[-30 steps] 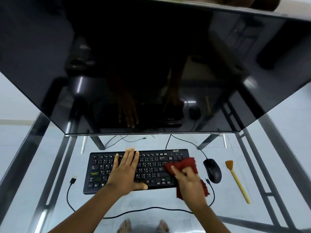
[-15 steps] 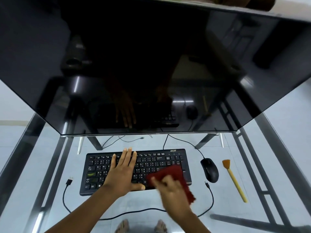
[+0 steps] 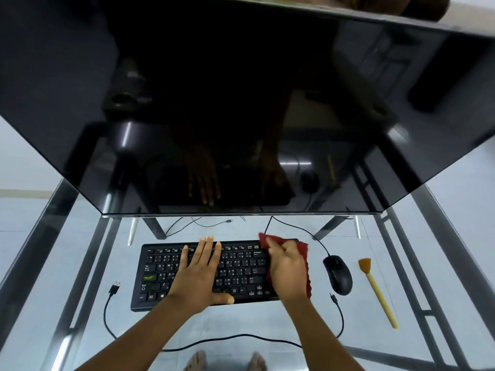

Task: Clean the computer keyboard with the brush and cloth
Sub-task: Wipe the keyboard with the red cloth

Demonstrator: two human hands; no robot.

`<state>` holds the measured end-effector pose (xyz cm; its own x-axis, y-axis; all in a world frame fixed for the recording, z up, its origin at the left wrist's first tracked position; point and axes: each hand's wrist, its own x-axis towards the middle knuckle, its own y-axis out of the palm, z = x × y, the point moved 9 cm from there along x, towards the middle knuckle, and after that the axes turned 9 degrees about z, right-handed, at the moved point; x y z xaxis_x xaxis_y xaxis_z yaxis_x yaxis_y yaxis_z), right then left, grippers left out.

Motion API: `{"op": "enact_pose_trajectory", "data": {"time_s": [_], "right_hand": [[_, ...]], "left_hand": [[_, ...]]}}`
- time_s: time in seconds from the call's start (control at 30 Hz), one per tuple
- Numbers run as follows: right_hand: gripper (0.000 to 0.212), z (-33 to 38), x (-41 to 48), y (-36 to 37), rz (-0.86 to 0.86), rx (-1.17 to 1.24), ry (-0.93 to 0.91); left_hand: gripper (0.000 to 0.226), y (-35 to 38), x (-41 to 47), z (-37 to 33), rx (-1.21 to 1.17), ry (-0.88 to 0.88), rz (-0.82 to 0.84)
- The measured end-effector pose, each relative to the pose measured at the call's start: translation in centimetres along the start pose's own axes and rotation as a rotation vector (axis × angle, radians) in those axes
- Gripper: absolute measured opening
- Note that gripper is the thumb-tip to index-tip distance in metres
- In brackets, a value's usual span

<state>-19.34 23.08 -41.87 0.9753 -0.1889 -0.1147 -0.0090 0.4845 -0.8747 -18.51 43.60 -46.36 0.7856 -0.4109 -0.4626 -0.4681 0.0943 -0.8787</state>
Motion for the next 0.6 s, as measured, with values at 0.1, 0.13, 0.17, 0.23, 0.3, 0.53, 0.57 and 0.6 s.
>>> {"op": "enact_pose_trajectory", "data": {"time_s": [0.1, 0.13, 0.17, 0.23, 0.3, 0.53, 0.57, 0.6], "right_hand": [[0.021, 0.1, 0.4, -0.4, -0.086, 0.033, 0.105], [0.022, 1.7, -0.1, 0.5, -0.054, 0.040, 0.028], [0.022, 3.4, -0.8, 1.9, 0.027, 0.023, -0.069], [0.029, 6.4, -2.5, 3.3, 0.134, -0.102, -0.361], [0.018, 3.6, -1.4, 2.0, 0.128, -0.069, -0.284], [0.044, 2.8, -0.7, 2.6, 0.077, -0.066, -0.187], [0.044, 4.6, -1.7, 3.4, 0.118, -0.087, -0.269], [0.044, 5.6, -2.3, 3.5, 0.127, -0.112, -0.365]], "left_hand": [[0.134, 0.4, 0.1, 0.0, 0.034, -0.020, 0.066], [0.134, 0.6, 0.1, 0.1, 0.026, -0.035, 0.089], [0.132, 0.4, 0.2, 0.1, 0.007, -0.039, 0.063], [0.132, 0.4, 0.2, -0.1, -0.006, -0.021, 0.079], [0.135, 0.1, 0.0, -0.3, -0.005, 0.001, 0.063], [0.132, -0.2, -0.1, -0.3, -0.008, -0.034, 0.061], [0.132, -0.2, -0.1, -0.3, -0.004, -0.032, 0.054], [0.133, -0.2, 0.0, -0.3, -0.004, -0.028, 0.047]]}}
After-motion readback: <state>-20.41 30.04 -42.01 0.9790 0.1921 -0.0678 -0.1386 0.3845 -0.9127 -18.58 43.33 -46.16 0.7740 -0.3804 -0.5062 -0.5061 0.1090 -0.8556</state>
